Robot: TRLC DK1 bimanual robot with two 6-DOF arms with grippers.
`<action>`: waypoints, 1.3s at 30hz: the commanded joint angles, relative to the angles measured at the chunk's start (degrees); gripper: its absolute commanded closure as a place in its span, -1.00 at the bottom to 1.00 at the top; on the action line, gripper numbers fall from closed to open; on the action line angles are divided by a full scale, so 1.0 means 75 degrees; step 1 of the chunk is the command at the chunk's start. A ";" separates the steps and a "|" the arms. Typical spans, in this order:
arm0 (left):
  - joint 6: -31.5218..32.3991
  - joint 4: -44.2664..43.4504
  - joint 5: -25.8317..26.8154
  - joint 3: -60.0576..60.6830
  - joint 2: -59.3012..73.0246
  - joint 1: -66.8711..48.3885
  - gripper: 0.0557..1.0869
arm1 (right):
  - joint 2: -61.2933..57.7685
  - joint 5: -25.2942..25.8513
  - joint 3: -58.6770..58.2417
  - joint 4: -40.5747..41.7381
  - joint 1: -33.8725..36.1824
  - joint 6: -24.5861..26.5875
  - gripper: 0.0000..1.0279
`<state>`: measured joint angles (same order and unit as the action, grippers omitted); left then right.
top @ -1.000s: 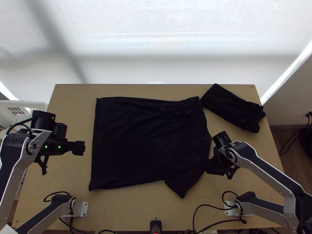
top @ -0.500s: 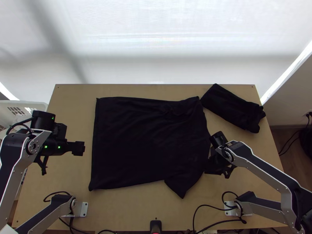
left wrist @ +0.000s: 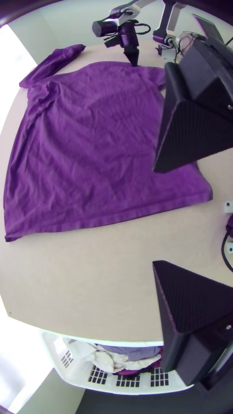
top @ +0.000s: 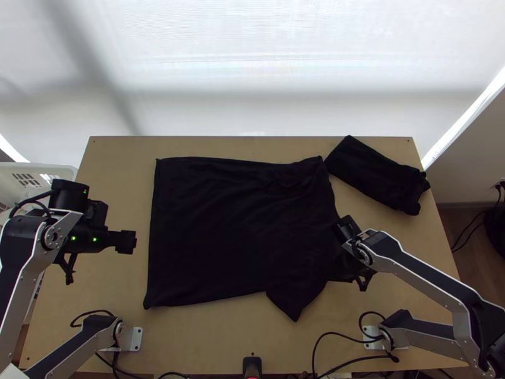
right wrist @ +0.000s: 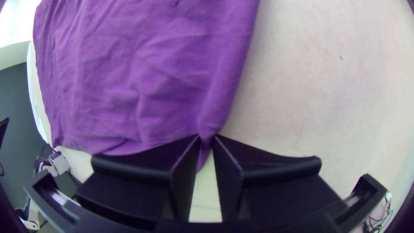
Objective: Fold the t-shirt
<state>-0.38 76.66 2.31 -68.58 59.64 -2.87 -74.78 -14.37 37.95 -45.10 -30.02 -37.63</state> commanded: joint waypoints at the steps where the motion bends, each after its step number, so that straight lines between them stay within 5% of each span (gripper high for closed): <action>1: -0.0605 0.0642 -0.0014 0.0108 0.0088 0.0067 -0.92 | 0.0092 0.0135 -0.0115 0.0072 -0.0099 -0.0069 0.94; 13: -0.2972 0.0970 -0.0448 0.1655 0.0193 -0.0519 -0.92 | 0.0127 0.0147 -0.0057 0.0084 -0.0040 -0.0057 0.94; 39: -0.2539 0.0360 0.0114 0.3448 0.2490 -0.2265 -0.90 | 0.0139 0.0147 0.0002 0.0271 0.0018 -0.0069 0.94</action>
<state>-20.36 79.90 2.50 -43.88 76.38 -19.88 -74.56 -13.93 37.95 -43.64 -30.26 -37.65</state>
